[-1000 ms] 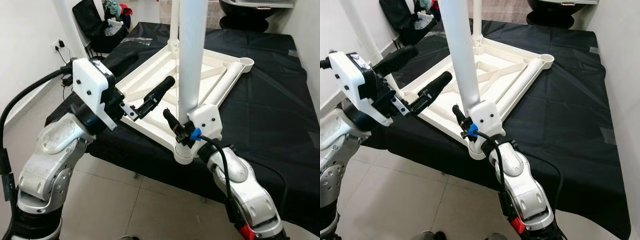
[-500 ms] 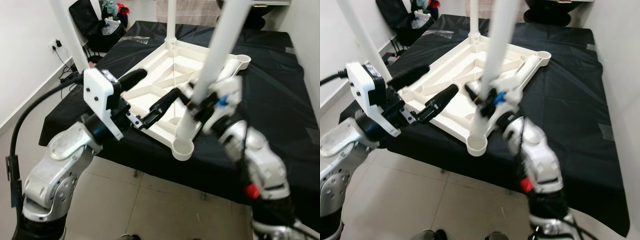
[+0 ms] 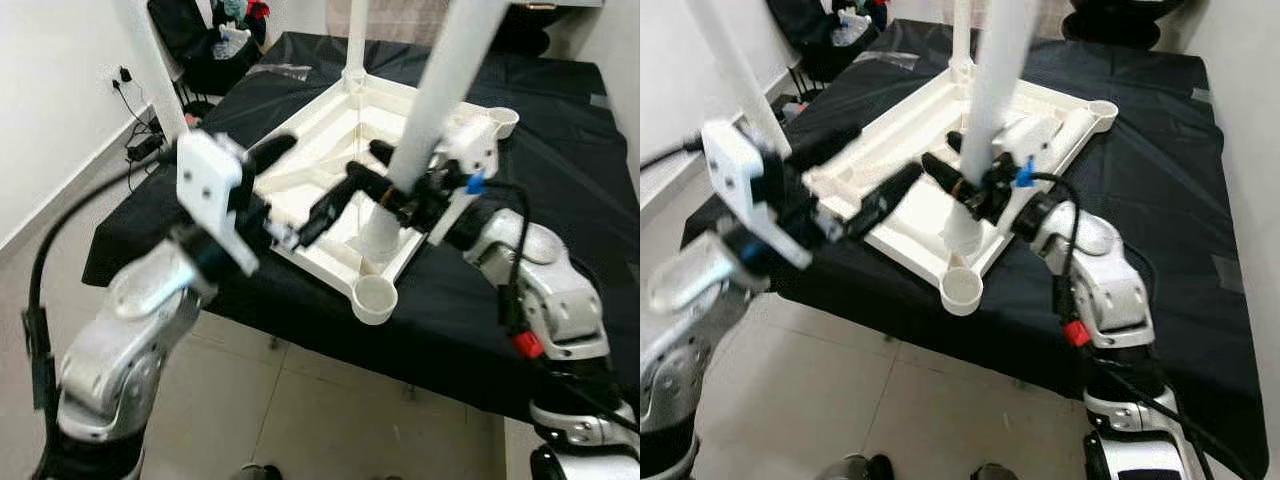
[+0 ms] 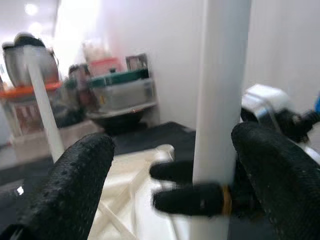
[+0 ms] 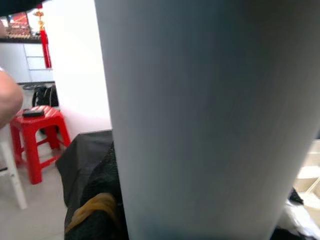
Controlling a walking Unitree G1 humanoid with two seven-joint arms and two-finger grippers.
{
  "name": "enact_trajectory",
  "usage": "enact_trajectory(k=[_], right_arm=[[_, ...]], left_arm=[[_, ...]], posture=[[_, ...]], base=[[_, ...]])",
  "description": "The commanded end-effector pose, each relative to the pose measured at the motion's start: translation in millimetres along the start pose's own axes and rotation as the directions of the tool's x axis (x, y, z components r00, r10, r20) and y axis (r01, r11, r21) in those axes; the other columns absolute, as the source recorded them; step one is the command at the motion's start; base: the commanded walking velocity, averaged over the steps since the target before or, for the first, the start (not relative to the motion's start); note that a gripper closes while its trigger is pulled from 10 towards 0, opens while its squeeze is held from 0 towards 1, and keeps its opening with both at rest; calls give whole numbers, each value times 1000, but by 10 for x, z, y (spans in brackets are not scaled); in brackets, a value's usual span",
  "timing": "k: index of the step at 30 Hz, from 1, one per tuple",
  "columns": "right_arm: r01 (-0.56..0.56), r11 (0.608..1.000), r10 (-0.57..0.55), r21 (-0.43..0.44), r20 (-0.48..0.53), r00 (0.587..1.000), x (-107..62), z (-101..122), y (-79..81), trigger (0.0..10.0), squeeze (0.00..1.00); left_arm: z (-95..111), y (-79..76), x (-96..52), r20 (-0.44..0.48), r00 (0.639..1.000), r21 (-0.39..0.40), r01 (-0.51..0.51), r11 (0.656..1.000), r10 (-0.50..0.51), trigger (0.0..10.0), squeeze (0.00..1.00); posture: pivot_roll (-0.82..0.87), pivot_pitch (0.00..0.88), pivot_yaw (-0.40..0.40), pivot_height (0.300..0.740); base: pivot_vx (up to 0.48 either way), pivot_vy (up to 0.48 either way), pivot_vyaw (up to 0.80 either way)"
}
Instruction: Building children table
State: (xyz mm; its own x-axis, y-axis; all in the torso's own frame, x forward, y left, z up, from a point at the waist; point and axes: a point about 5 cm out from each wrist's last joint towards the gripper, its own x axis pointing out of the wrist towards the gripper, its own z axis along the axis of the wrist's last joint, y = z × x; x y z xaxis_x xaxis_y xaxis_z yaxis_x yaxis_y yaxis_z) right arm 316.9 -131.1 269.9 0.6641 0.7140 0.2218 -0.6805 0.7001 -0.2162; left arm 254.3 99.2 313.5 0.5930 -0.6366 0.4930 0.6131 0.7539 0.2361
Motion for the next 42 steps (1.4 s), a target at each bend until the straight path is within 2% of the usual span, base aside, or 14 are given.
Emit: enact_trajectory(k=[1,5,7,10,13,17,18,20,21,26,32,39,40,42], right_arm=[[-25,999,26,-31,35,999,93,66,71,10000,0],[-45,999,46,-30,50,998,133,78,113,10000,0],[-62,998,63,-24,66,996,159,94,169,10000,0],[-69,997,70,-21,71,995,166,100,189,10000,0],[-95,995,97,-26,83,992,190,118,265,10000,0],[-99,995,101,-28,84,991,202,104,296,10000,0],[-98,995,100,-30,82,992,209,92,305,10000,0],[-96,995,99,-32,81,992,214,85,310,10000,0],[-93,995,95,-36,80,992,221,75,317,10000,0],[-91,995,94,-37,79,992,222,73,318,10000,0],[-72,996,75,-53,69,995,230,51,308,10000,0],[-48,997,52,-65,58,997,224,36,278,10000,0],[-75,997,77,-32,56,995,208,28,276,10000,1000],[-98,995,98,-10,58,993,193,29,276,10000,1000]], left_arm=[[20,-31,106,39,998,16,39,999,-40,10000,0],[73,-50,264,81,994,19,74,997,-76,10000,0],[111,-74,430,89,989,38,118,992,-120,10000,0],[117,-81,472,85,987,52,132,990,-136,10000,0],[88,-5,611,47,992,84,114,990,-118,10000,0],[101,30,675,57,993,85,96,992,-101,10000,0],[97,53,699,60,995,79,77,994,-82,588,0],[92,67,712,62,996,75,65,995,-69,588,0],[72,88,751,64,996,61,55,997,-58,0,0],[61,96,772,65,996,60,56,997,-60,0,0],[-134,143,809,24,1000,6,15,1000,-15,0,0],[-117,173,819,39,999,-39,14,999,-12,0,0],[-80,179,812,63,998,-64,36,997,-32,0,0],[-48,180,804,83,995,-85,58,995,-51,0,0]], posture=[[-23,100,-24,740],[-25,92,-22,740],[-37,78,-13,740],[-37,78,-13,740],[-44,73,-10,740],[-45,64,-7,740],[-42,57,-5,740],[-42,57,-5,740],[-42,57,-5,740],[-42,57,-5,740],[-42,49,-5,740],[-44,51,-3,740],[-44,52,-5,740],[-43,53,-3,740]], base=[[0,0,0],[0,0,0],[0,0,0],[0,0,0],[0,0,0],[0,0,0],[0,0,0],[0,0,0],[0,0,0],[0,0,0],[0,0,0],[0,0,0],[0,0,0],[0,0,0]])
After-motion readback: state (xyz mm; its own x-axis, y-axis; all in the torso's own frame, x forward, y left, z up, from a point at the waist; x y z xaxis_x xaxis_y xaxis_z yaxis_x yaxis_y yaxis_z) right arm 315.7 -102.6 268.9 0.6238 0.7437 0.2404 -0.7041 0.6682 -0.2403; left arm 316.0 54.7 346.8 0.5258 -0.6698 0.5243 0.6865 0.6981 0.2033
